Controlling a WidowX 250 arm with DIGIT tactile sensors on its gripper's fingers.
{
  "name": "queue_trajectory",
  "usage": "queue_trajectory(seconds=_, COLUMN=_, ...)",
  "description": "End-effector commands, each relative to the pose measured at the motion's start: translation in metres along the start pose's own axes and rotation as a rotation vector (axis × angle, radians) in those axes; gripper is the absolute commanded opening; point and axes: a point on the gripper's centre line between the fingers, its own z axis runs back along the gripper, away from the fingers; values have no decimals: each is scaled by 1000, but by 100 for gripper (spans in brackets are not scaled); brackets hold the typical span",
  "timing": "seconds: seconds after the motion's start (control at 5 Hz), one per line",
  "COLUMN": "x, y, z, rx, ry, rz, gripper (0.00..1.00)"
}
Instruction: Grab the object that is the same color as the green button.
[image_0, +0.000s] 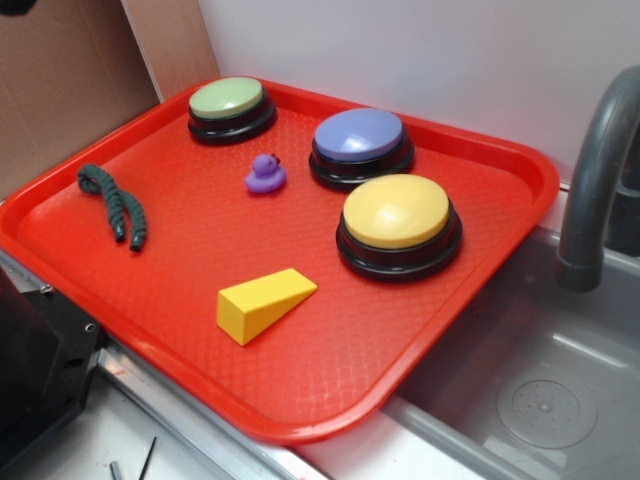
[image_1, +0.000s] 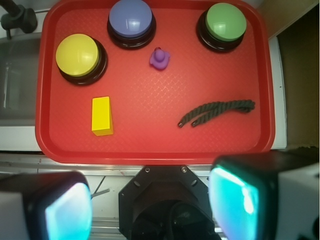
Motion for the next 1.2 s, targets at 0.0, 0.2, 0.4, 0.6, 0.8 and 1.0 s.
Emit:
queue_trajectory(seconds=0.0, x=0, y=0, z=0, rx=0, ry=0, rz=0, gripper=100)
queue_trajectory(seconds=0.2, x=15, y=51, z=-50, rx=65, ry=199, rz=244, gripper=100)
queue_trajectory(seconds=0.4, x=23, y=105, z=-77, rx=44, ry=202, rz=494, gripper=100)
queue_trajectory(seconds=0.6, x=44, y=135, z=-102, rx=35, ry=126, rz=743, gripper=100)
queue_trajectory(seconds=0.8, x=50, y=144, z=-122, rx=8, ry=-73, rz=987, gripper=100)
queue_trajectory(seconds=1.0, x=52, y=143, z=-146, rx=59, ry=-113, rz=1199, gripper=100)
